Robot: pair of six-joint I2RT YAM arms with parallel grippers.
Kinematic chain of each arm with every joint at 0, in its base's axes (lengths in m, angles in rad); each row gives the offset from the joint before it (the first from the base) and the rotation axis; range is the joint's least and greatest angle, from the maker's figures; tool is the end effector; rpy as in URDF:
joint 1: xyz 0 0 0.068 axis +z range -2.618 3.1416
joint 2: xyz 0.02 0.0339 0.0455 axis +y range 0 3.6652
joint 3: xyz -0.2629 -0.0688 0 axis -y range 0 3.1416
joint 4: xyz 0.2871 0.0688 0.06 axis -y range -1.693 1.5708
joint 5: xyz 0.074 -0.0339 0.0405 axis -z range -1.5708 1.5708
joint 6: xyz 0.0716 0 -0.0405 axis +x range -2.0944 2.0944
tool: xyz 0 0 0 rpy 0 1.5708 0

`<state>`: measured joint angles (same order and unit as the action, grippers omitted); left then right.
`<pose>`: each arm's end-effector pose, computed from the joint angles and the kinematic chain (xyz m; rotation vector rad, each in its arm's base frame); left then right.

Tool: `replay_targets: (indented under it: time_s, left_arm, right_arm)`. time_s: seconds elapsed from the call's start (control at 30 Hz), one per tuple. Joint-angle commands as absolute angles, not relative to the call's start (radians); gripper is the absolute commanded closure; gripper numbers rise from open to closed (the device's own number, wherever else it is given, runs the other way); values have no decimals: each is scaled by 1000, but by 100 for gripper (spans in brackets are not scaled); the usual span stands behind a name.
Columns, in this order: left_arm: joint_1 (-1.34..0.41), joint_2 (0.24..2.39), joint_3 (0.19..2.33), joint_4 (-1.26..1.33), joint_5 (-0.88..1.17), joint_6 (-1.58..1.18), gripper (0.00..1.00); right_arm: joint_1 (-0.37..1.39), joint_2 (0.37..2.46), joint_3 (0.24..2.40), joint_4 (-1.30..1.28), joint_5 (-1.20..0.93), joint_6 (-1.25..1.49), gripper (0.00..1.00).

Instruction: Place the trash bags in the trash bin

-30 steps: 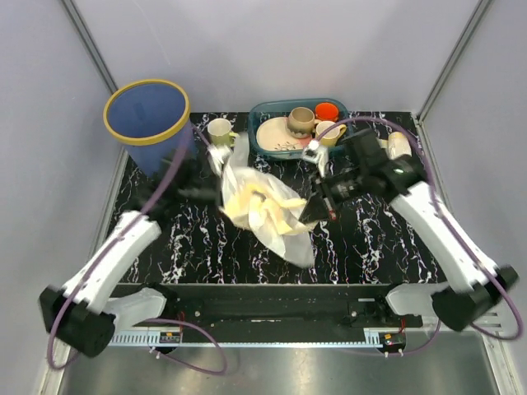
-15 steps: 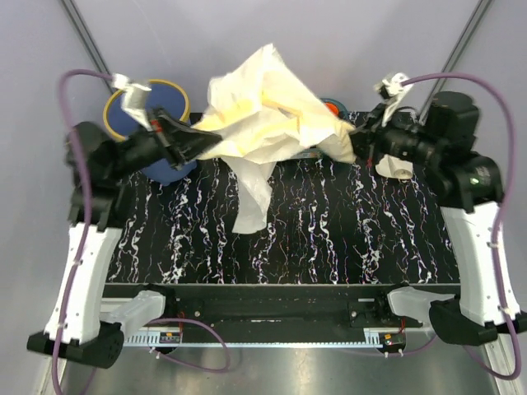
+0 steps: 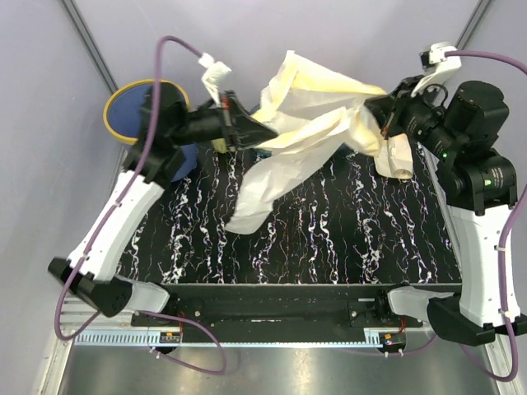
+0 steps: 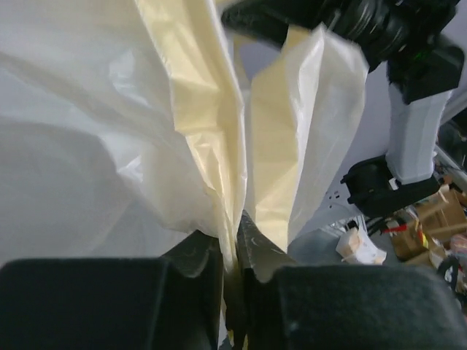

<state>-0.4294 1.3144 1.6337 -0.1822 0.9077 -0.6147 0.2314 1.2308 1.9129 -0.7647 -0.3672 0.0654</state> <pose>0.2711 -0.1862 0.5310 0.6806 1.5338 -1.4569 0.2449 0.0841 0.5773 -0.4181 1.6216 0.5278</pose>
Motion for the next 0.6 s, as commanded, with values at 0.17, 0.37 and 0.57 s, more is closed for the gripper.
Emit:
replay_targets:
  time_s: [0.17, 0.37, 0.57]
  left_arm:
    - [-508, 1561, 1819, -307, 764, -497, 45]
    - [-365, 1514, 1781, -317, 813, -514, 1]
    - [-275, 1415, 1713, -467, 873, -338, 2]
  right_arm:
    - [189, 1206, 2037, -582, 362, -75, 100]
    - [187, 1206, 2137, -497, 526, -268, 100]
    - [189, 1166, 1915, -453, 445, -373, 100]
